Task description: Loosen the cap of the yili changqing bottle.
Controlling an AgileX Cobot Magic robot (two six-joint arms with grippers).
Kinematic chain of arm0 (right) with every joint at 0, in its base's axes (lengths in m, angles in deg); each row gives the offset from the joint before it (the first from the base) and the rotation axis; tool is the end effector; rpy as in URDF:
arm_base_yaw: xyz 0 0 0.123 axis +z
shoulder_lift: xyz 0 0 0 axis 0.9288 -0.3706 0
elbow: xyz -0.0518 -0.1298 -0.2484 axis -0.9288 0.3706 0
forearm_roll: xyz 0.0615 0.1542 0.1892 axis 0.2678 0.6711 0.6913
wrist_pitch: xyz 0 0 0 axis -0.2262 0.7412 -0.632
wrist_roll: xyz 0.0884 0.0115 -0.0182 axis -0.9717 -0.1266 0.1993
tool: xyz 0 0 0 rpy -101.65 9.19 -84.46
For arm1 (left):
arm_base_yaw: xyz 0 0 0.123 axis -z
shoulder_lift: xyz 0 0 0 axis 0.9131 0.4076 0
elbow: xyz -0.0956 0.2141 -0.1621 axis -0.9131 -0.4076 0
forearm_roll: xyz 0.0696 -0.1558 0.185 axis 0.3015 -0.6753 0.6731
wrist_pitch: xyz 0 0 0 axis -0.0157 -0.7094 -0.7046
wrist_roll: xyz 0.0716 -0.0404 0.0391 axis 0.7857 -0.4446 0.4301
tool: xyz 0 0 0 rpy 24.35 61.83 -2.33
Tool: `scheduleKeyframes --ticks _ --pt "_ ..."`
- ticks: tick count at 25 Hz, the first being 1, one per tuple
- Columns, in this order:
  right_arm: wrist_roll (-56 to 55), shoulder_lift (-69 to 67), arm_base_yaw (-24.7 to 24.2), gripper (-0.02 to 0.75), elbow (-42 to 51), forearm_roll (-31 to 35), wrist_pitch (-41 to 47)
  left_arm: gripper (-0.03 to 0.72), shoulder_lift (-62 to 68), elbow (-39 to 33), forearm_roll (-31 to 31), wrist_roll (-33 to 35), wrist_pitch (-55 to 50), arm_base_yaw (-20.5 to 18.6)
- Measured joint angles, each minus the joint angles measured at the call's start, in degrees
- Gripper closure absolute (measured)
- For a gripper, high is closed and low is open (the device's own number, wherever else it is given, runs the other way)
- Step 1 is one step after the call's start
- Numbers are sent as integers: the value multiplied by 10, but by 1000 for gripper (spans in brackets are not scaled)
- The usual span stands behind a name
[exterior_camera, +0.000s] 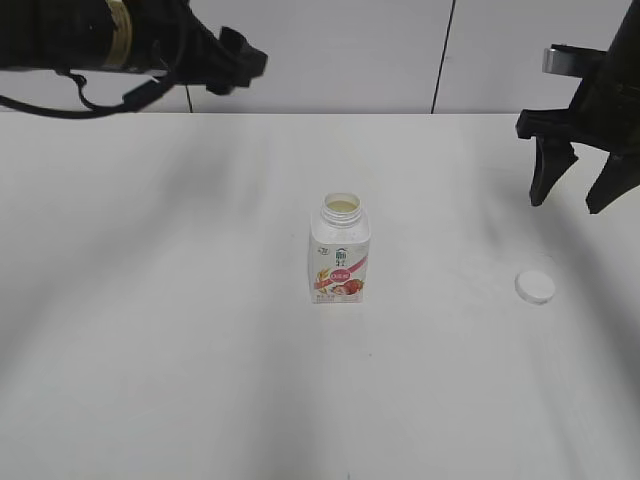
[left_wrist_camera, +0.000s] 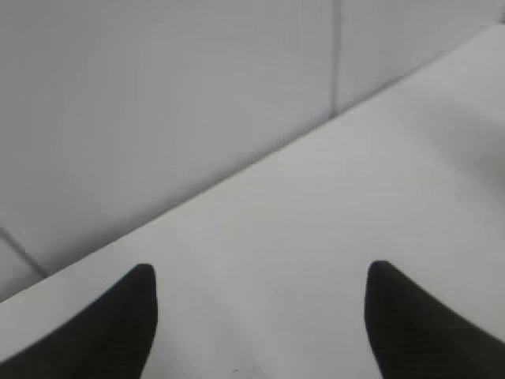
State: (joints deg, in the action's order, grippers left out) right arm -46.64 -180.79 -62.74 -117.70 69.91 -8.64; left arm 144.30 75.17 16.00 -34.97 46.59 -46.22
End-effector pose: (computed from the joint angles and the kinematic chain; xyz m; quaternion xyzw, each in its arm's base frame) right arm 0.3862 0.0506 0.2171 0.0324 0.9967 0.0737 0.0034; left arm 0.3786 -0.1563 0.2583 0.3025 0.7913 -0.1153 0.5187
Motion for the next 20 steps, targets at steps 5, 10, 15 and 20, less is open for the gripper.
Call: scheduleKeyframes --ticks 5,10,15,20 --pt "5 0 0 237 0 -1 1 186 -33 0 -31 -39 -175 -1" --pt "7 0 0 237 0 -1 2 188 -30 0 -158 68 -376 -6" --pt "9 5 0 237 0 -1 2 189 -30 0 -425 277 -469 -29" --pt "18 8 0 238 0 -1 3 189 -30 9 -658 447 -554 -44"
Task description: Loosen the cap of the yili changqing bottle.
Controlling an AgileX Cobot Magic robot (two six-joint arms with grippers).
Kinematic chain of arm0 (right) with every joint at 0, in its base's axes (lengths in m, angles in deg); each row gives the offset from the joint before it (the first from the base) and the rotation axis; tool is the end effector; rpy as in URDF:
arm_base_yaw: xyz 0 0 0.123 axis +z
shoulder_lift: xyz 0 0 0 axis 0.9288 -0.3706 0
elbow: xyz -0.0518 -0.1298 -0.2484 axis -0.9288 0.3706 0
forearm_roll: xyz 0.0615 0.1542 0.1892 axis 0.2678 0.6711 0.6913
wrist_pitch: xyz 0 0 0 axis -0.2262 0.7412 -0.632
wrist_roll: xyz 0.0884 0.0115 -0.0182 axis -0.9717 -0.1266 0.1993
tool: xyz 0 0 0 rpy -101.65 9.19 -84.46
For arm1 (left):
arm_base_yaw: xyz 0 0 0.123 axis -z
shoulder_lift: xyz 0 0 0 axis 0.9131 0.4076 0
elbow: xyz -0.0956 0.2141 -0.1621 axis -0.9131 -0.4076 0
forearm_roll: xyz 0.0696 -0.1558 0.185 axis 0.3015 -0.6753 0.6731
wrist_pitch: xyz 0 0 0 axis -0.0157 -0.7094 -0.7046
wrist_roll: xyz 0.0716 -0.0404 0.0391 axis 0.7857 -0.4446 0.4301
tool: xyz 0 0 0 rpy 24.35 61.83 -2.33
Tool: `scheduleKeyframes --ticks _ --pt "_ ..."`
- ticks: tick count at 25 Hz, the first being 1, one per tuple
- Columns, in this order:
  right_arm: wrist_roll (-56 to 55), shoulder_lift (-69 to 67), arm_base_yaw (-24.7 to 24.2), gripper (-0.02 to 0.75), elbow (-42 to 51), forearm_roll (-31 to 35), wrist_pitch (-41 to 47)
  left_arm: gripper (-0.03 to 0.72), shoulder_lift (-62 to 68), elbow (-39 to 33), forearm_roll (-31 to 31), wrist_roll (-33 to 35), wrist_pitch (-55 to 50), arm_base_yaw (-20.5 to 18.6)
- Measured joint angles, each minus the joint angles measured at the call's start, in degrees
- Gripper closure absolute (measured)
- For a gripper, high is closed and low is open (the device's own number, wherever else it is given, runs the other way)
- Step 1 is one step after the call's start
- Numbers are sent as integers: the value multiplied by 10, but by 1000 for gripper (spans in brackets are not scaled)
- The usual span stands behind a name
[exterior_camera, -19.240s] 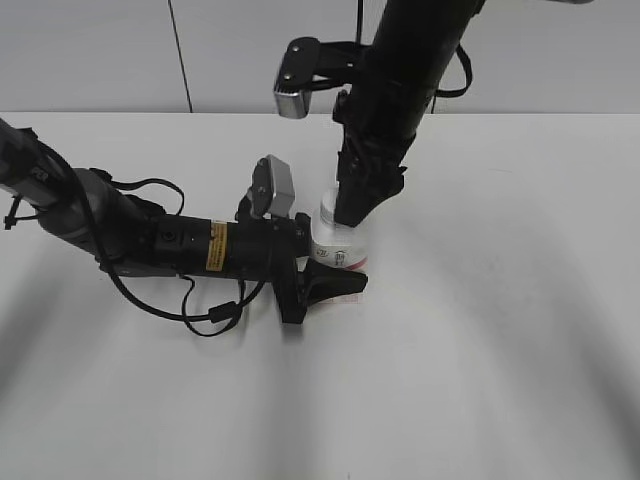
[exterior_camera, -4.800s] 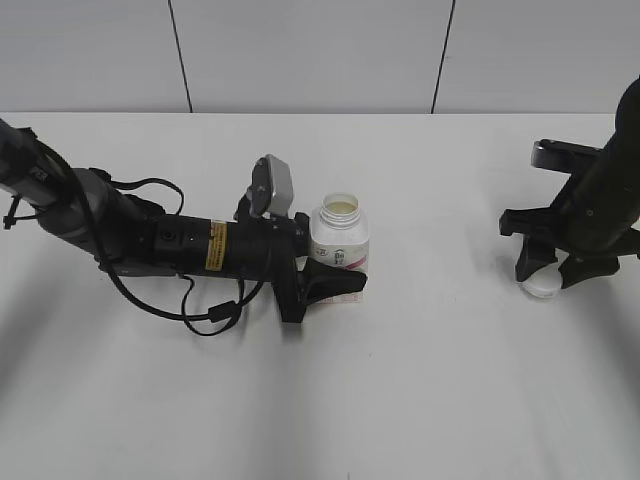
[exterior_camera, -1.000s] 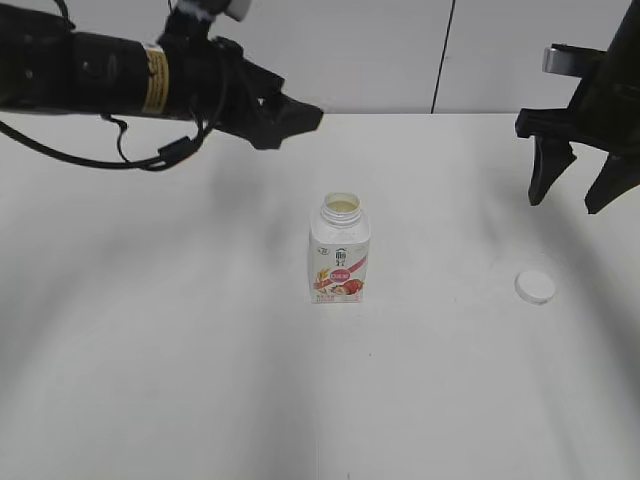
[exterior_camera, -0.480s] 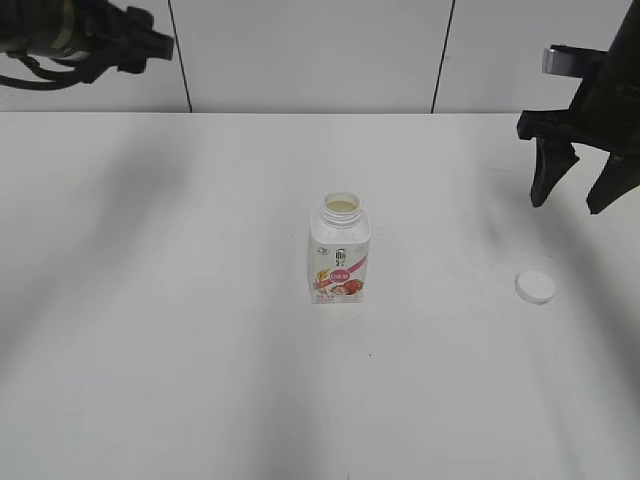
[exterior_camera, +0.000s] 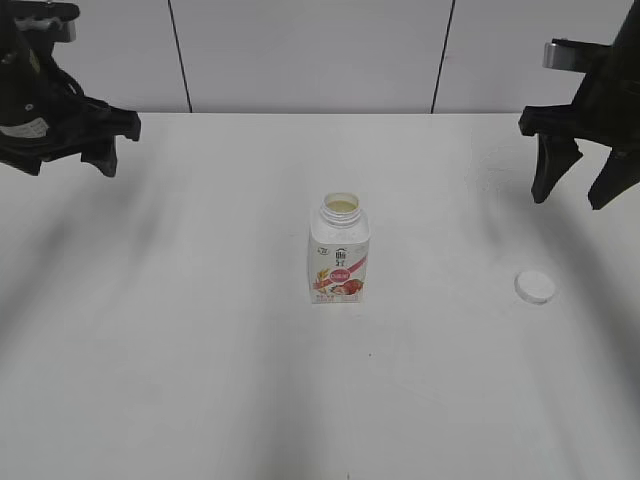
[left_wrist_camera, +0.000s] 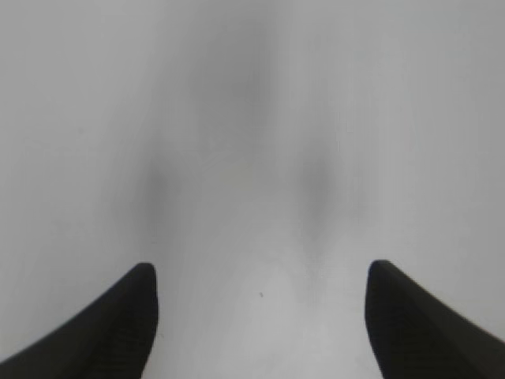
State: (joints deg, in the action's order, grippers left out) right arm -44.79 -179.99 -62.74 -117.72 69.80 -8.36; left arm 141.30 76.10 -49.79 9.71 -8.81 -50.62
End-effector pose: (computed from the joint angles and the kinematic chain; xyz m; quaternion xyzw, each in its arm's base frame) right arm 0.3845 0.0503 0.2225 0.0153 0.9971 0.0734 0.0094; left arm 0.3535 -0.0721 0.2400 -0.0044 0.9657 0.0710 0.2498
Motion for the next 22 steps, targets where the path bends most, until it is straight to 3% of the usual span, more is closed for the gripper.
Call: scheduleKeyframes --ticks 5,8,17,22 --pt "13 1 0 238 0 -2 0 189 0 46 -152 101 -101 -39" --pt "18 4 0 238 0 -2 0 189 0 66 -192 147 -170 -67" --pt "21 78 0 257 11 1 0 197 -2 89 -138 189 -263 -75" --pt "21 179 0 288 67 6 0 198 -62 44 -138 194 -264 -75"
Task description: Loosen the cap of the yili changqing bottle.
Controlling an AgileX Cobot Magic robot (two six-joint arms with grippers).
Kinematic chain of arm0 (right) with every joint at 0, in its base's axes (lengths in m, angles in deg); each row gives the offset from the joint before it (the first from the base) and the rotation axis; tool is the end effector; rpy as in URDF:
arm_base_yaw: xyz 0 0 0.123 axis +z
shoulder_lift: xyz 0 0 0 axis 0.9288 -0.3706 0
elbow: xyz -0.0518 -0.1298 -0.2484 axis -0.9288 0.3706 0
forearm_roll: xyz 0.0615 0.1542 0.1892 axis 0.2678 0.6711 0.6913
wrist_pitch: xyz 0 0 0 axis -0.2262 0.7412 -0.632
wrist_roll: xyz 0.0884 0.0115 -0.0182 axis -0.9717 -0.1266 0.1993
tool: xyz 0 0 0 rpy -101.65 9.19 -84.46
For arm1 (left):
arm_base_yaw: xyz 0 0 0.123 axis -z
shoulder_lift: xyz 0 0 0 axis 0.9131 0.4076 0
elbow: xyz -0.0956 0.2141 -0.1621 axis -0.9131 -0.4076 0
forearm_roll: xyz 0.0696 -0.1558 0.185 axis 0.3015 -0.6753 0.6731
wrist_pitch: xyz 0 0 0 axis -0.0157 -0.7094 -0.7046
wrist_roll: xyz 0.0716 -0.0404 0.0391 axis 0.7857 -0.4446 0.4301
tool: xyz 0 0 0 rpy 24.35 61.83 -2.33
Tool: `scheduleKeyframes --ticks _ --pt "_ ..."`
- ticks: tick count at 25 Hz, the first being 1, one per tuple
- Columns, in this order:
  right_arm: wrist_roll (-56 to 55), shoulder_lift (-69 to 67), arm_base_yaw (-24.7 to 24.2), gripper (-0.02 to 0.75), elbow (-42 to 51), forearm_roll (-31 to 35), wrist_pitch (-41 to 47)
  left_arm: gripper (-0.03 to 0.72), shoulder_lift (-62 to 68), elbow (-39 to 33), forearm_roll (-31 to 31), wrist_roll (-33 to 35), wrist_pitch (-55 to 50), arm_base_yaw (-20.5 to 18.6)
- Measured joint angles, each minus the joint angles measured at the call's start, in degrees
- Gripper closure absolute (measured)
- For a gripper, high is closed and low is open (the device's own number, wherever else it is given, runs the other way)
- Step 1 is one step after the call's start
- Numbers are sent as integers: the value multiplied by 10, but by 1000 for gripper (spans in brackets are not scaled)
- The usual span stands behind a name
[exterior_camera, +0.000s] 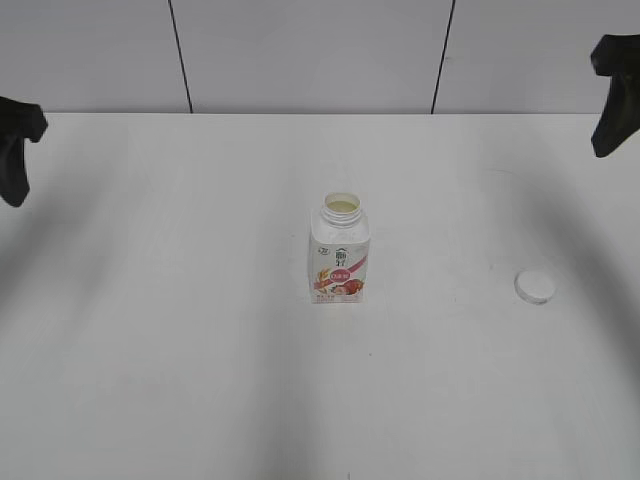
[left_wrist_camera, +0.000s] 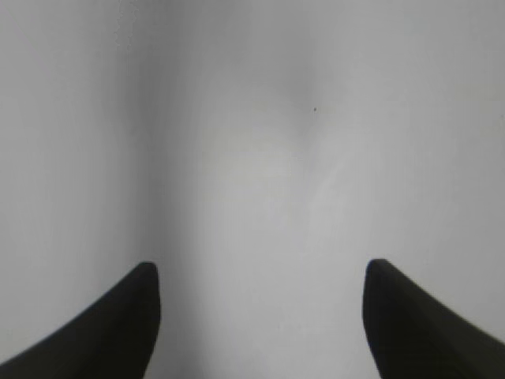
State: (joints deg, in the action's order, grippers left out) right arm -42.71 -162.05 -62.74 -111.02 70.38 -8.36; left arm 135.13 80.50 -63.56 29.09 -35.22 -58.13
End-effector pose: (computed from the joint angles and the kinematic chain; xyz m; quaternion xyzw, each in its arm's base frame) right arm 0.3257 0.0454 0.3048 -0.0086 0.9904 0.0869 0.1075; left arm 0.3134 -0.0298 0.2821 0.0046 0.9947 0.0616 0.0818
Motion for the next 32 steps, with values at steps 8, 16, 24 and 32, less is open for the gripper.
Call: scheduleKeyframes --ticks 8,16,24,32 --pt "1 204 0 290 144 1 1 207 -239 -152 -19 0 13 0" --pt "1 405 0 290 278 1 1 218 -485 -278 -23 0 8 0" --pt "12 615 0 290 362 1 3 235 -678 -345 -32 6 12 0" --pt "88 761 0 290 434 1 3 281 -815 -394 -80 31 14 0"
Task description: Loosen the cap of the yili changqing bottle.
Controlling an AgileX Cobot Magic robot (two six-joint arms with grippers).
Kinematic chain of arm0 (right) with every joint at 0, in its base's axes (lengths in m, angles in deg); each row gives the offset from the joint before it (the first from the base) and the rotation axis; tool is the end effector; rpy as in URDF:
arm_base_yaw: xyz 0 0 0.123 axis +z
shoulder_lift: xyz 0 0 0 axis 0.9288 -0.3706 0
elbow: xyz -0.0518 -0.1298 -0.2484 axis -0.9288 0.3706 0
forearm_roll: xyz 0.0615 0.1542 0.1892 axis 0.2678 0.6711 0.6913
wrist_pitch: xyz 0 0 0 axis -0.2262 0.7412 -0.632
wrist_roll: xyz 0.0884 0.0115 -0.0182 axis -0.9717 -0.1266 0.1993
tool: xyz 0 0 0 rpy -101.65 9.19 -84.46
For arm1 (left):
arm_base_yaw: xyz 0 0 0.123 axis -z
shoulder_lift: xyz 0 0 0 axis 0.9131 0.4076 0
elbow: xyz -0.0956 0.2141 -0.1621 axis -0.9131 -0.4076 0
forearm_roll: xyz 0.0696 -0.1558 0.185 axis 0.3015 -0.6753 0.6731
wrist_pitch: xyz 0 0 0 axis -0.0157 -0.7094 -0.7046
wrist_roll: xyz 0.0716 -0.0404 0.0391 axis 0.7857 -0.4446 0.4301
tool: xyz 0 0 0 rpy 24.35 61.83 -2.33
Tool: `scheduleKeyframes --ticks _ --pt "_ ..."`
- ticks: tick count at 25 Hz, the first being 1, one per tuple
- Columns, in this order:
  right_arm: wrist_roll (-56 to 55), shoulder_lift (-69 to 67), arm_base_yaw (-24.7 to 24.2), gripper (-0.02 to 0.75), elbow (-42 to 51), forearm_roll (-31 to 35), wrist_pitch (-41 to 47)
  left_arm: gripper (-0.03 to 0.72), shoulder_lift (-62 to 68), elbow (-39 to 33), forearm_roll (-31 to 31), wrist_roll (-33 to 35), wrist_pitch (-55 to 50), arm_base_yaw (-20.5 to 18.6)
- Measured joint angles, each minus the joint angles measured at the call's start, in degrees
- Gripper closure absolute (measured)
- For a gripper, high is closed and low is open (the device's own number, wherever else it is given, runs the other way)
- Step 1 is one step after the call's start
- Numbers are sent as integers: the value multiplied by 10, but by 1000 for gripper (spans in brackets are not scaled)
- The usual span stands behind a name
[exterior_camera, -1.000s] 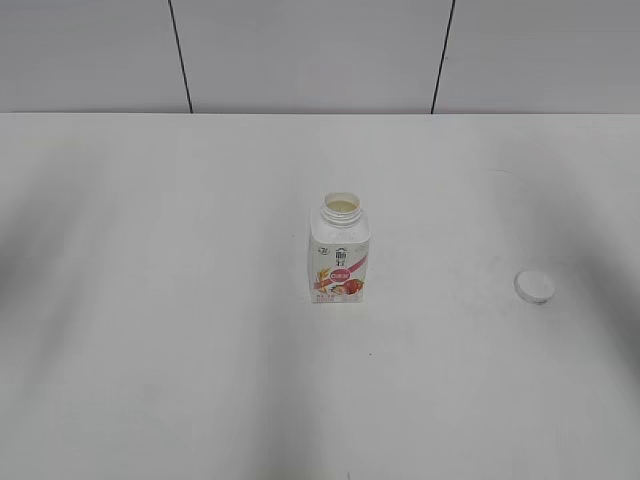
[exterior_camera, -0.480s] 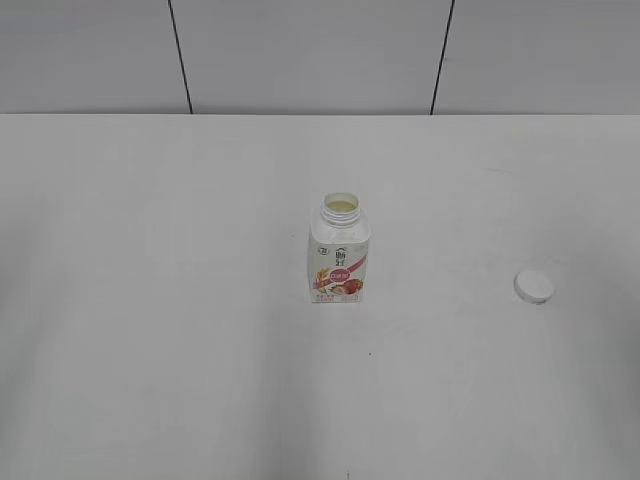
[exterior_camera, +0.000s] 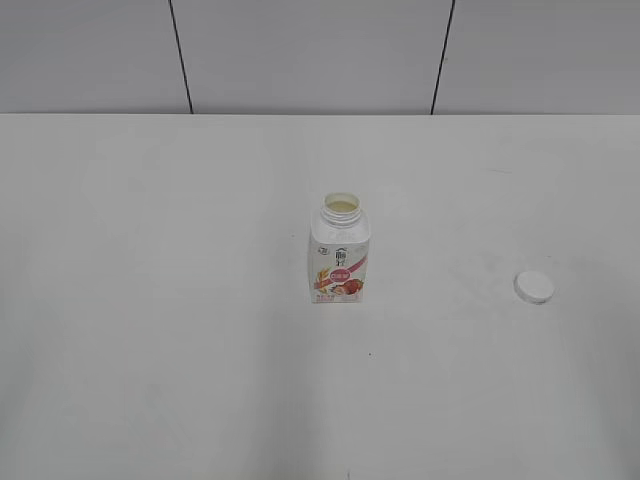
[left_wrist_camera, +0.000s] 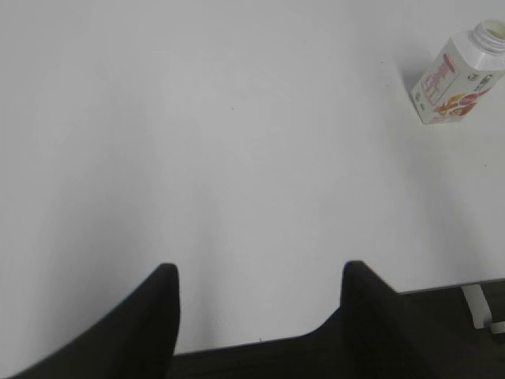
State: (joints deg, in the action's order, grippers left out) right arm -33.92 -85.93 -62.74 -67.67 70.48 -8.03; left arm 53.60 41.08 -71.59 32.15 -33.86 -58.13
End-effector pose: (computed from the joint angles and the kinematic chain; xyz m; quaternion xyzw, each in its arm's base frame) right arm 0.0221 0.0163 0.3096 -0.1004 0.9136 0.0791 0.3859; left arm 0.0085 0.0000 0.3026 0.0082 0.9000 -0.0487 0.4332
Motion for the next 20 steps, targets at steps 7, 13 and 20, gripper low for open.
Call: scheduleKeyframes --ticks 7,13,20 --pt "14 115 0 290 62 -1 -14 281 -82 -25 1 13 -1 0" --pt "16 178 0 290 66 -2 -23 281 -115 -33 1 14 -3 0" --pt "16 179 0 290 71 -12 -39 281 -116 -43 0 16 38 0"
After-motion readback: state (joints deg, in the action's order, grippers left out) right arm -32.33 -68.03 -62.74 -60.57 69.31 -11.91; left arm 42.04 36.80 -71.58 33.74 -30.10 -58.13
